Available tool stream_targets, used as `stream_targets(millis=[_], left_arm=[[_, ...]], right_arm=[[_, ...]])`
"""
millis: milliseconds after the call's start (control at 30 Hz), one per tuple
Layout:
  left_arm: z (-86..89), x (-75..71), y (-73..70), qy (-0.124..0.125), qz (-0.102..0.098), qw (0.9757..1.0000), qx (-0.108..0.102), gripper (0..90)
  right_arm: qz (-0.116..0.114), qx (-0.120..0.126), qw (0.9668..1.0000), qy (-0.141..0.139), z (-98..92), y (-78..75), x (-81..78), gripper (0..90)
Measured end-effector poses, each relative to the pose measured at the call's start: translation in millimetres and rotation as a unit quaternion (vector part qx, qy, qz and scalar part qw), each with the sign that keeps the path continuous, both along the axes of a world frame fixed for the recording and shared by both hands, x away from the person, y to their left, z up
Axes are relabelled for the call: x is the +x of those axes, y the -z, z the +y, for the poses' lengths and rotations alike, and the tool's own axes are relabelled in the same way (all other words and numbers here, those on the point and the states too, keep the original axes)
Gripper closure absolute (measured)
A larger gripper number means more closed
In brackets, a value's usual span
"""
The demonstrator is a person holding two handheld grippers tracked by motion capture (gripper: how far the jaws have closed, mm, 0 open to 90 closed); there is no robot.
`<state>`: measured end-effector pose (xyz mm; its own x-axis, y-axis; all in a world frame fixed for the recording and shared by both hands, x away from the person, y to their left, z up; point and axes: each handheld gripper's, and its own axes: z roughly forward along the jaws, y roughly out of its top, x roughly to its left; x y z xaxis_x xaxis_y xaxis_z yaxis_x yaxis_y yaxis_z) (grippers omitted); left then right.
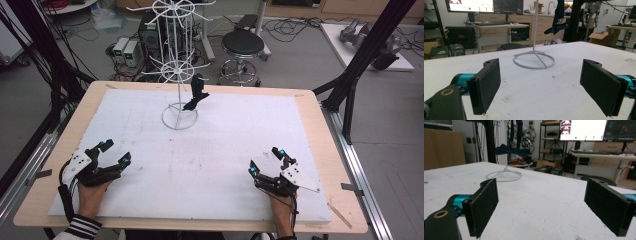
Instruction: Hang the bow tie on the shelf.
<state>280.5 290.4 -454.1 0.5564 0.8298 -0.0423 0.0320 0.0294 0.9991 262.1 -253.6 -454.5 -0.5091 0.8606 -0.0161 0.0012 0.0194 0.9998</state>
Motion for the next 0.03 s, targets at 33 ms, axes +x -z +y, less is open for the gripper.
stream_targets(millis=[33], left_arm=[[0.0, 0.0, 0.0, 0.000, 0.000, 1.0000, -0.001, 17.2]], right_arm=[[-0.003, 0.002, 1.0000, 0.003, 0.2, 0.3, -1.0, 11.2]])
